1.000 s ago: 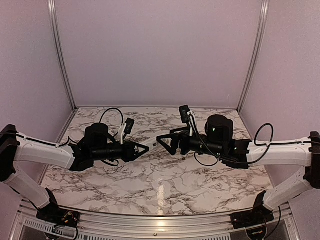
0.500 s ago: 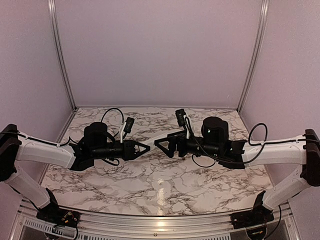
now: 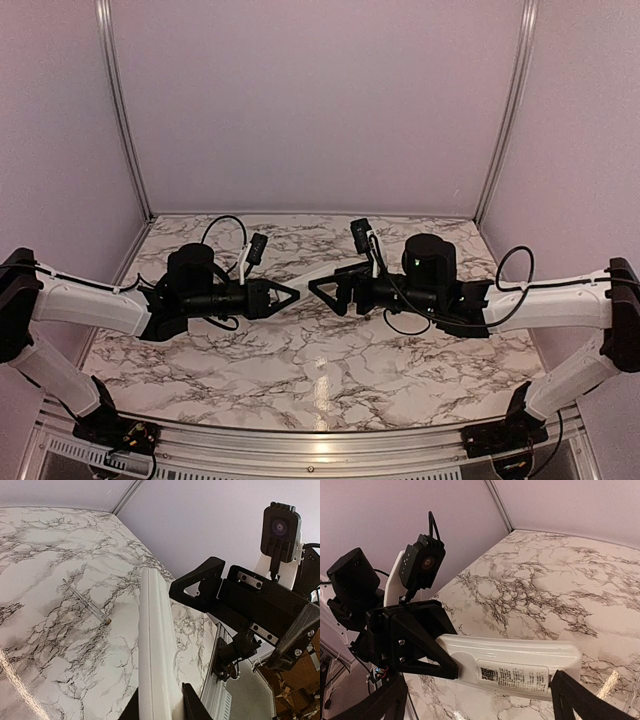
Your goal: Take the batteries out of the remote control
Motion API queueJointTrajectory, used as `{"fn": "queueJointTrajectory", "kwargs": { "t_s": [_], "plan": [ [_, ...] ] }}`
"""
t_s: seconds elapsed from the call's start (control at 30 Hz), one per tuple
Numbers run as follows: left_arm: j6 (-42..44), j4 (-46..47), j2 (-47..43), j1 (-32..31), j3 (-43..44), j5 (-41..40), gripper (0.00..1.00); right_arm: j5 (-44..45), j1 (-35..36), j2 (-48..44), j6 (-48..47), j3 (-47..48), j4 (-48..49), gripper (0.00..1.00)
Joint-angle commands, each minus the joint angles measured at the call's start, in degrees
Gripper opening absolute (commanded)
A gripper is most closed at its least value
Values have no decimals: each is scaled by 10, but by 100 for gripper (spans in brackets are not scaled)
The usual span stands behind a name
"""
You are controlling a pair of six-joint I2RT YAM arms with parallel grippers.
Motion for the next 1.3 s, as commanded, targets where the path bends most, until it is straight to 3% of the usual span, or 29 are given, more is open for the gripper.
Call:
{"fn": "queueJointTrajectory", "kwargs": {
  "t_s": [0.0,1.27],
  "plan": [
    [1,29,-3,3,2,13,0,12,-6,11,-3,12,-5,98],
    [-2,55,3,3,0,46,0,16,-10,52,-8,25,13,98]
  ]
}}
